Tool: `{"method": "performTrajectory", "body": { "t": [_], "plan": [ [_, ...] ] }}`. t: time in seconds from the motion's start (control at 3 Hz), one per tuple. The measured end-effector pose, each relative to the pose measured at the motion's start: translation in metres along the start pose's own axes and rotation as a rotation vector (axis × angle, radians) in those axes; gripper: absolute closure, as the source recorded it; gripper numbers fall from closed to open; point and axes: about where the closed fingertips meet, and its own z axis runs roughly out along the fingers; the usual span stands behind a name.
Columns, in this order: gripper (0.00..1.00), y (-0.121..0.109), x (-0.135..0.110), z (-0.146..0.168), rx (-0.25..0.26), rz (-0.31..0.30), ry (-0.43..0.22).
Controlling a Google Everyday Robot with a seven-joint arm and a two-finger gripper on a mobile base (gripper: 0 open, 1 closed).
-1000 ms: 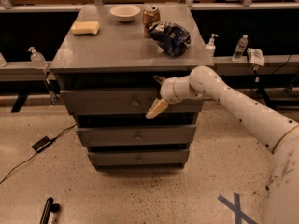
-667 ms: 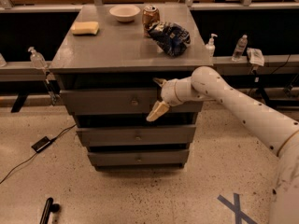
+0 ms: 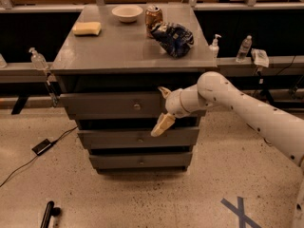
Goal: Open top drawer
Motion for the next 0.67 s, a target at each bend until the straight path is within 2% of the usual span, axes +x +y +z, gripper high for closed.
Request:
{"method": "performTrajectory", "body": {
  "t": [0.67],
  "plan": [
    [0.0,-0.001,-0.0032,-0.003,0.0,0.0,0.0]
  ]
}}
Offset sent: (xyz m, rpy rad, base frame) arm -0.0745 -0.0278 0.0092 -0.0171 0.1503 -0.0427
